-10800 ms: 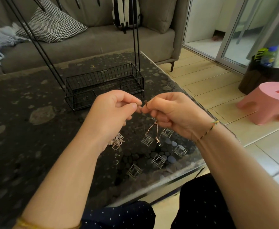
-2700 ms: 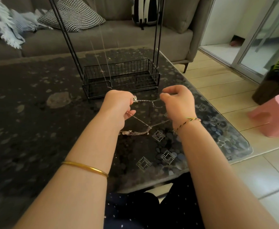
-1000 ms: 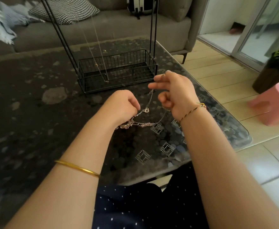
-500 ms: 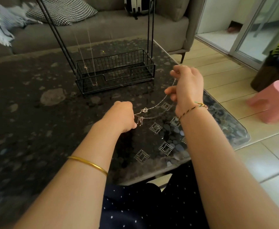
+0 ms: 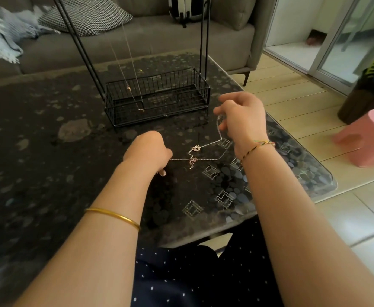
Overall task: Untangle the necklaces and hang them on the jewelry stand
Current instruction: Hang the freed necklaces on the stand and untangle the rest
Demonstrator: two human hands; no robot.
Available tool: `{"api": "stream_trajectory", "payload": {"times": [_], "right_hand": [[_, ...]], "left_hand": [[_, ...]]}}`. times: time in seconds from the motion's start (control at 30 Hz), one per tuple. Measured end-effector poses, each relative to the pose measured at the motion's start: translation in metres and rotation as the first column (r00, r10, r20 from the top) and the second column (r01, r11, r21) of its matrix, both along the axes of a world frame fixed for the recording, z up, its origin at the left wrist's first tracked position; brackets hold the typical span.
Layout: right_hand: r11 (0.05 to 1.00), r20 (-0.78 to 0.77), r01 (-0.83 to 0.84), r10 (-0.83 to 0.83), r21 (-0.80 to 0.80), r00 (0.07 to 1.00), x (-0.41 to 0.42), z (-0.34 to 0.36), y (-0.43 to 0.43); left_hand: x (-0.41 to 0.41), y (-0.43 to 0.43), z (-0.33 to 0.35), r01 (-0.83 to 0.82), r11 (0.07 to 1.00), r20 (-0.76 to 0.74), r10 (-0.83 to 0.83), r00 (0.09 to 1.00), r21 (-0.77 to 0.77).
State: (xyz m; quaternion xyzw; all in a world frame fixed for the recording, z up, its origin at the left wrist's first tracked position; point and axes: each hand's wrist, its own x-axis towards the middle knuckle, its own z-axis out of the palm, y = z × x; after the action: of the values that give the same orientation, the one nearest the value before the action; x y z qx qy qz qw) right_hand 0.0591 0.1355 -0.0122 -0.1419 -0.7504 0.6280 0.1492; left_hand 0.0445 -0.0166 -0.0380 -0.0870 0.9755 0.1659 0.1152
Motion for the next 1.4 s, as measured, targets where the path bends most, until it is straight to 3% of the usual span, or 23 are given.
{"api": "stream_trajectory", "payload": {"times": [0.13, 0.23, 0.3, 0.53, 0.67, 0.8, 0.93, 1.13, 1.23, 1.33, 1.4], "right_hand": [[0.978, 0.083, -0.078, 0.063, 0.195, 0.995, -0.004, -0.005, -0.001], [0.914, 0.222, -0.233, 0.164, 0.332, 0.961, -0.005, -0.01, -0.005], [0.85, 0.287, -0.327, 0.219, 0.413, 0.933, -0.002, -0.011, -0.006], [0.61, 0.548, -0.619, 0.334, 0.495, 0.767, 0.004, -0.008, -0.012], [0.58, 0.592, -0.626, 0.283, 0.521, 0.754, 0.002, -0.015, -0.014], [0.548, 0.611, -0.602, 0.196, 0.581, 0.767, -0.007, -0.025, -0.014], [0.539, 0.621, -0.584, 0.137, 0.607, 0.772, -0.009, -0.027, -0.013], [0.536, 0.611, -0.536, 0.046, 0.652, 0.79, 0.0, -0.02, -0.015], [0.555, 0.597, -0.506, 0.022, 0.66, 0.802, -0.001, -0.023, -0.013], [0.682, 0.493, -0.41, 0.083, 0.605, 0.866, -0.006, -0.024, -0.008], [0.779, 0.381, -0.327, 0.123, 0.536, 0.917, -0.009, -0.022, -0.003]], "left_hand": [[0.001, -0.002, 0.011, -0.083, 0.953, -0.081, 0.111, 0.991, 0.29], [0.001, 0.003, 0.021, -0.182, 0.789, -0.068, 0.272, 0.96, 0.587], [0.004, 0.006, 0.026, -0.214, 0.678, -0.039, 0.337, 0.941, 0.703], [0.008, 0.007, 0.034, -0.219, 0.543, -0.037, 0.42, 0.907, 0.811], [0.005, 0.002, 0.034, -0.207, 0.518, -0.086, 0.485, 0.87, 0.83], [0.005, 0.001, 0.035, -0.185, 0.406, -0.064, 0.527, 0.848, 0.895], [0.004, 0.001, 0.034, -0.182, 0.383, -0.096, 0.603, 0.792, 0.906], [0.007, -0.001, 0.035, -0.194, 0.291, -0.041, 0.642, 0.766, 0.937], [0.005, -0.003, 0.034, -0.199, 0.389, -0.111, 0.643, 0.758, 0.899], [0.001, 0.0, 0.026, -0.238, 0.628, -0.13, 0.481, 0.867, 0.741], [0.0, 0.002, 0.016, -0.16, 0.822, -0.136, 0.275, 0.952, 0.547]]}}
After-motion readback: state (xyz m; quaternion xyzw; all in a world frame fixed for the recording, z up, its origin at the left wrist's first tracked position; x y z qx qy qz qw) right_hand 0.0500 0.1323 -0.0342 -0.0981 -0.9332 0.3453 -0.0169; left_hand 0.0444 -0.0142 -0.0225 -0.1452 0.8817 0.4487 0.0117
